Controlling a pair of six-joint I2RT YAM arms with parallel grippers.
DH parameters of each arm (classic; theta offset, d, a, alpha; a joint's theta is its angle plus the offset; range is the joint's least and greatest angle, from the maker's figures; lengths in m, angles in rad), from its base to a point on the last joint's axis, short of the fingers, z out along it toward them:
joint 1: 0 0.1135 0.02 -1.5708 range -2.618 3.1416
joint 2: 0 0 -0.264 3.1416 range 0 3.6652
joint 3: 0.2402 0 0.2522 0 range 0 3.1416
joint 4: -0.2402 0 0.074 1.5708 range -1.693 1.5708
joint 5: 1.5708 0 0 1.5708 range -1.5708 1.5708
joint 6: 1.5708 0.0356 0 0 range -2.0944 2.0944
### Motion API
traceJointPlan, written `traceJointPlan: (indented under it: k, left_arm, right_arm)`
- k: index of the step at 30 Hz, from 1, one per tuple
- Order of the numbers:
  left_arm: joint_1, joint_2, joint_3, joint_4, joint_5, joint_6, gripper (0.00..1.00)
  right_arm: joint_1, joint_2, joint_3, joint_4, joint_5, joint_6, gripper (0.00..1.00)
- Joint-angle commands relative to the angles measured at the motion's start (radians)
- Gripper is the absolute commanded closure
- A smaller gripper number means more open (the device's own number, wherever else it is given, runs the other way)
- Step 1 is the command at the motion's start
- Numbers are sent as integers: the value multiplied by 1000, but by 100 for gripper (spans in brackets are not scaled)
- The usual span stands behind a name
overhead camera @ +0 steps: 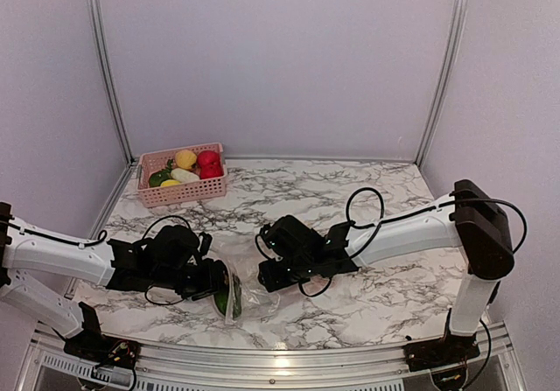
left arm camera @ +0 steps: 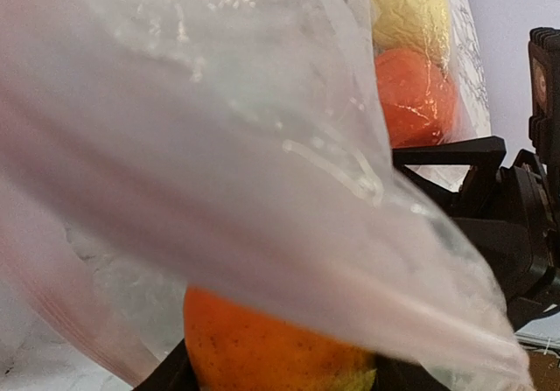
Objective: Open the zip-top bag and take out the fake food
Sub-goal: Pick up the fake fruit from the zipper food storage bag.
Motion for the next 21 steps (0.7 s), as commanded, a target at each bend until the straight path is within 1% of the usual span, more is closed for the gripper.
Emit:
traceJointPlan:
  k: [1, 6, 9, 13, 16, 21]
  left_arm:
    - [-5, -44, 15, -110, -25, 31, 60]
    - [-5, -91, 15, -164, -49, 36, 60]
    - [-4, -104, 13, -169, -53, 33, 60]
    - [-3, -114, -10, -122, -52, 14, 58]
    - [0, -110, -13, -122, -52, 16, 56]
    - [1, -60, -23, -75, -52, 35, 54]
  right_arm:
    - [-24, -22, -12, 18, -17, -3, 44]
    - [-33, -23, -39, 38, -25, -8, 44]
    - [-40, -21, -53, 51, -32, -7, 44]
    - [-41, -11, -57, 50, -28, -10, 43]
    - [-41, -9, -62, 31, -3, -8, 43]
    - [-41, -12, -72, 12, 32, -6, 39]
